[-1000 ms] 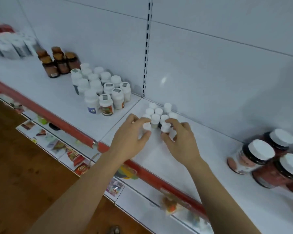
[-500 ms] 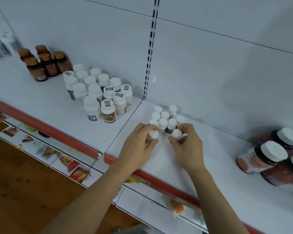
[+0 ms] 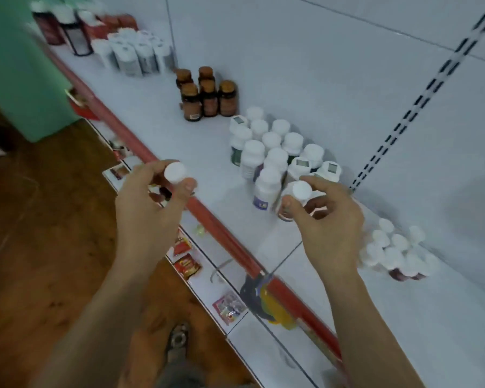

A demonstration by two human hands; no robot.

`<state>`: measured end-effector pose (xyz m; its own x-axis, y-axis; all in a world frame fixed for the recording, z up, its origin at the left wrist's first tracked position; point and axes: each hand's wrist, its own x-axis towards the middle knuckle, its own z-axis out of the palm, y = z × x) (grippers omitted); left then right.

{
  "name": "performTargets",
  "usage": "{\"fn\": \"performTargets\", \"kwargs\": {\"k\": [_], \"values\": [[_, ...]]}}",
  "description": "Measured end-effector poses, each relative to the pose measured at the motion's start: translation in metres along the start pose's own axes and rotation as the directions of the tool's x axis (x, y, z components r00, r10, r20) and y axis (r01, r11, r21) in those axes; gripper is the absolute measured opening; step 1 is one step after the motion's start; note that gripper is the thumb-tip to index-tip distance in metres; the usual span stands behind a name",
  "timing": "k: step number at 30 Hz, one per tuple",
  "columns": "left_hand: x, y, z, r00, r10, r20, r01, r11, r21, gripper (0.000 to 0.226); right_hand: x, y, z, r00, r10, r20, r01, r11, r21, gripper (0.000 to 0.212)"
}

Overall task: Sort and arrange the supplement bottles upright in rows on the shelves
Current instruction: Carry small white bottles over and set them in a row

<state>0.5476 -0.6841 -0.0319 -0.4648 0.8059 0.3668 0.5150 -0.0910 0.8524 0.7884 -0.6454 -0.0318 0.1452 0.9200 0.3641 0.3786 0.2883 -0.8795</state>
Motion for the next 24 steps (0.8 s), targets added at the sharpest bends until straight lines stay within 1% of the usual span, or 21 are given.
{"fn": "performTargets", "kwargs": {"k": [3, 5, 10, 14, 17, 20, 24], "values": [[0.033, -0.042, -0.053, 0.989, -0.050, -0.138, 0.053, 0.998, 0.016, 0.029, 0.014, -0.015, 0.066, 0.994, 0.005, 0.106, -0.015, 0.995, 0.095, 0.028], [0.055, -0.071, -0.088, 0.979, -0.082, -0.185, 0.083, 0.997, 0.002, 0.027, 0.024, -0.025, 0.113, 0.988, -0.012, 0.156, -0.007, 0.993, 0.118, 0.026], [0.124, -0.130, -0.175, 0.968, -0.112, -0.226, 0.117, 0.993, 0.008, 0.025, 0.055, -0.055, 0.242, 0.973, 0.003, 0.231, -0.038, 0.988, 0.147, 0.026], [0.193, -0.168, -0.237, 0.954, -0.139, -0.266, 0.144, 0.990, 0.001, 0.026, 0.086, -0.088, 0.350, 0.932, 0.025, 0.361, -0.094, 0.980, 0.175, 0.020], [0.245, -0.194, -0.278, 0.937, -0.168, -0.306, 0.173, 0.985, -0.011, 0.027, 0.110, -0.116, 0.425, 0.897, 0.004, 0.442, -0.090, 0.981, 0.173, 0.020], [0.294, -0.224, -0.308, 0.921, -0.211, -0.327, 0.214, 0.976, -0.026, 0.028, 0.133, -0.137, 0.496, 0.862, 0.002, 0.507, -0.103, 0.980, 0.172, 0.021], [0.368, -0.272, -0.327, 0.906, -0.250, -0.340, 0.259, 0.966, -0.021, 0.031, 0.168, -0.157, 0.593, 0.823, -0.004, 0.568, -0.142, 0.967, 0.212, 0.023]]}}
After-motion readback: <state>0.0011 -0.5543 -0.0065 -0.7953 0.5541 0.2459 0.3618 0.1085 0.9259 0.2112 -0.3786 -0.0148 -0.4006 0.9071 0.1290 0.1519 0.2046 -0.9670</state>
